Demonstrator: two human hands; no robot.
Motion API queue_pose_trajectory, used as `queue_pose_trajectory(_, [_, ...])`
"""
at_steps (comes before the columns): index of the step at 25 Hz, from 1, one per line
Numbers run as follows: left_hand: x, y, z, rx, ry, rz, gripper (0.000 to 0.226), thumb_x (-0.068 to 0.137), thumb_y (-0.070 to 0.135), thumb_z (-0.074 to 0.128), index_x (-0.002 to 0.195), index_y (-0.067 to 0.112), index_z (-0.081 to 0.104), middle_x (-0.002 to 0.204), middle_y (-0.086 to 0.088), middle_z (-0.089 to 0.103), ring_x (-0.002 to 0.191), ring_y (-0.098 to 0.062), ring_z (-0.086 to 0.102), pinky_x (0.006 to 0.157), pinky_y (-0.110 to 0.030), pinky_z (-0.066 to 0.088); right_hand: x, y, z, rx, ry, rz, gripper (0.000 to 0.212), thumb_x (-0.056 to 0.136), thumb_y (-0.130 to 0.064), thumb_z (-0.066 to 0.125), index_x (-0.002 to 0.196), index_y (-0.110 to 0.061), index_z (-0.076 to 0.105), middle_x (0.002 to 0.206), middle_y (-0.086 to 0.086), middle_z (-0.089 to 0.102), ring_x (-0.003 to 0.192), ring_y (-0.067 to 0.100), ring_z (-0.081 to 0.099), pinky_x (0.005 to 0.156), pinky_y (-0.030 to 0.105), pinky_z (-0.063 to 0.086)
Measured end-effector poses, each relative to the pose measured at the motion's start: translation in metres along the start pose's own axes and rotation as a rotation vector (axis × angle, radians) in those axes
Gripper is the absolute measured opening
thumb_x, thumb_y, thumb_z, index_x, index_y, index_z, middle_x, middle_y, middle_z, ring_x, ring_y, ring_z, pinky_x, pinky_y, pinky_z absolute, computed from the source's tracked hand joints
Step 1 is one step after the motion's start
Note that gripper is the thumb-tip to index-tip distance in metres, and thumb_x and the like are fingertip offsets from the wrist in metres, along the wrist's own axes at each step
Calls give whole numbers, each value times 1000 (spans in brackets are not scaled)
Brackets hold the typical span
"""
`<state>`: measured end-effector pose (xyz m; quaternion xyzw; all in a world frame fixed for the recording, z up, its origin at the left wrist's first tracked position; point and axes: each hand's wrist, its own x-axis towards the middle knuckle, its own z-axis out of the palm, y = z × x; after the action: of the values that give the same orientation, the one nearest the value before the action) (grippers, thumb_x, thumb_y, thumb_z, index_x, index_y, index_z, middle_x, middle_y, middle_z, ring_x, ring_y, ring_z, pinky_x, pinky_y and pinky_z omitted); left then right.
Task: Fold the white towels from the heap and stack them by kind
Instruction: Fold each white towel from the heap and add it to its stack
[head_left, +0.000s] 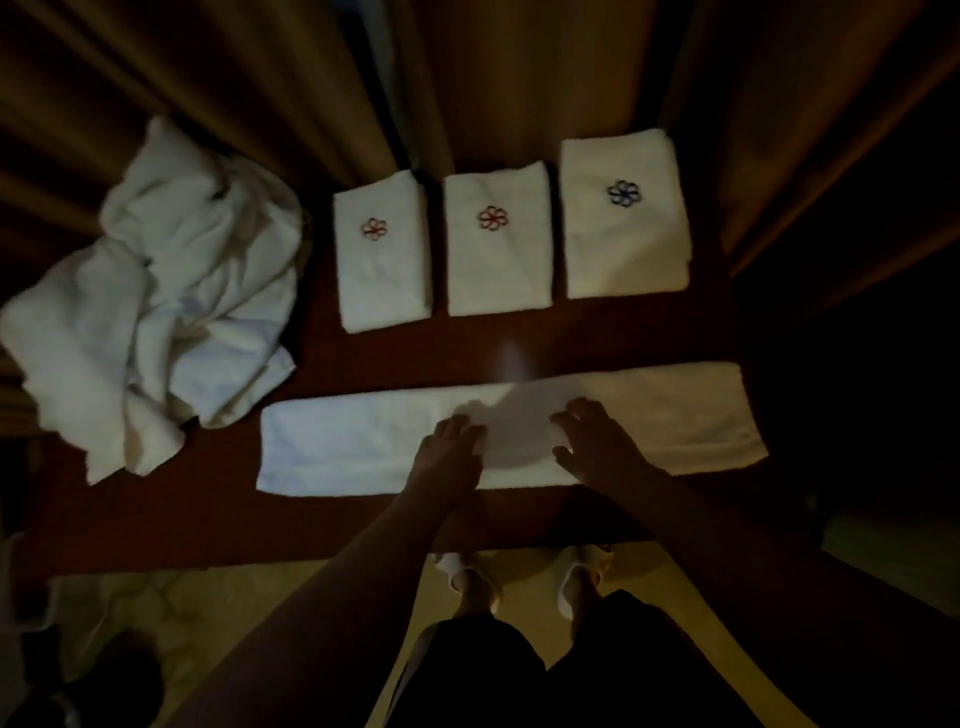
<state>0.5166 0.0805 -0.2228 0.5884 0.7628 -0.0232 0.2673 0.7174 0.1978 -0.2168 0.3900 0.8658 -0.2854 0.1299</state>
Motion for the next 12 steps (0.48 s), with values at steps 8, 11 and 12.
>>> queue_pose_trajectory(8, [-75, -150, -18, -117, -19, -380, 47, 96, 32, 49, 142, 21, 43, 150, -9, 31, 134, -29, 32, 105, -43, 38, 54, -131, 32, -21, -156, -69, 48, 95, -33, 51, 138, -12, 42, 143, 13, 33, 132, 28, 30, 105, 38, 35])
queue_pose_trajectory(11, [-86, -191, -25, -120, -10, -459, 43, 98, 37, 44, 140, 26, 46, 155, -5, 26, 139, -26, 25, 107, -42, 34, 71, -176, 51, -55, -164, -69, 45, 95, -34, 49, 134, -11, 45, 137, 14, 37, 127, 29, 34, 101, 37, 37])
queue_pose_trajectory(12, [-87, -200, -29, -129, 1, -477, 41, 98, 37, 45, 137, 26, 50, 157, -5, 23, 141, -26, 22, 108, -42, 32, 76, -189, 56, -68, -151, -63, 44, 95, -34, 48, 132, -10, 46, 135, 14, 40, 124, 29, 35, 100, 36, 37])
